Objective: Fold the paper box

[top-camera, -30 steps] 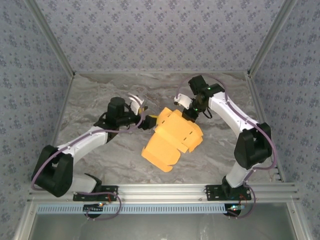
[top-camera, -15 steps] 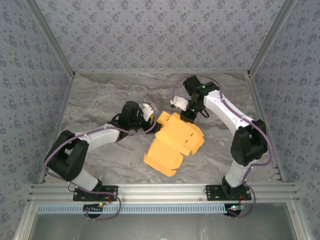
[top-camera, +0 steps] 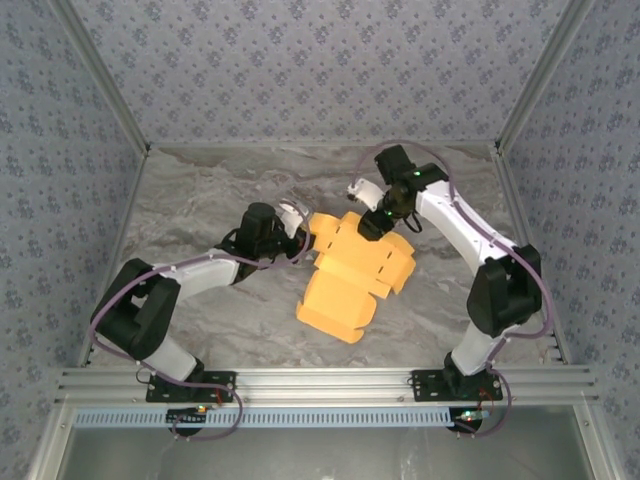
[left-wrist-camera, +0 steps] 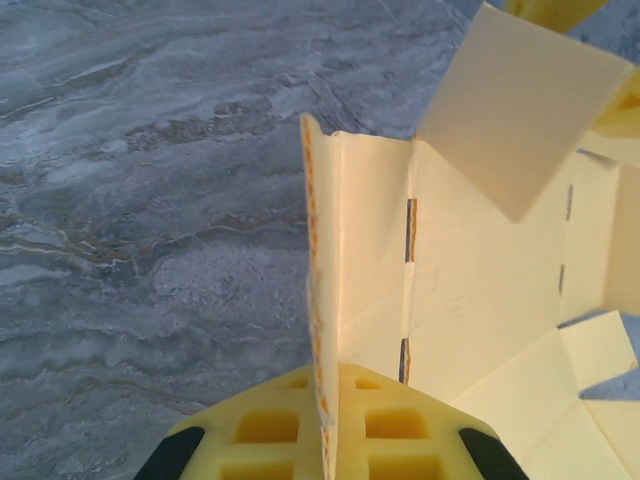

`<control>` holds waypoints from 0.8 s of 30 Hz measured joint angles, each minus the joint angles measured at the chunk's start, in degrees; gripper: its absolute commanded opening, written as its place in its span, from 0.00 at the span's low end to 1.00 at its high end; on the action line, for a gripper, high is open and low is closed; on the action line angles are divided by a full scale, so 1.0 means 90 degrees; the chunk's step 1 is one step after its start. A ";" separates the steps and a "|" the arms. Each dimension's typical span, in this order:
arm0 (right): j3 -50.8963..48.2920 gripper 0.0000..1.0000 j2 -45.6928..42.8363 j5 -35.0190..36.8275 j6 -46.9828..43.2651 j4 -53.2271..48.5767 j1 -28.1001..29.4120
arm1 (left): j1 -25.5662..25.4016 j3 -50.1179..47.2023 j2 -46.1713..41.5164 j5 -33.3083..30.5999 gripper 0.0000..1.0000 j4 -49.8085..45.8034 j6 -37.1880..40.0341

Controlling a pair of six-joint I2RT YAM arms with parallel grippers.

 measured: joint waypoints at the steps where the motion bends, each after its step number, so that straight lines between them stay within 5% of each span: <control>1: -0.0102 0.53 -0.0175 0.0029 0.0318 0.0211 -0.0051 | 0.0017 -0.0005 0.0039 -0.0073 0.00 0.0136 -0.0236; 5: -0.0865 0.61 -0.1166 0.0393 0.1778 0.1292 -0.0138 | 0.0053 0.0002 0.0449 -0.0333 0.00 0.0743 -0.1183; 10: -0.1399 0.59 -0.1858 0.0423 0.3300 0.2118 -0.0022 | 0.0056 -0.0063 0.0962 -0.0697 0.00 0.1246 -0.2215; 19: -0.1734 0.62 -0.0670 0.0476 0.5498 0.2934 0.1343 | 0.0061 -0.0391 0.1069 -0.0777 0.00 0.2307 -0.3079; 24: -0.1732 0.55 0.0134 0.0724 0.6139 0.3215 0.1766 | 0.0061 -0.0444 0.1224 -0.0814 0.00 0.2747 -0.3174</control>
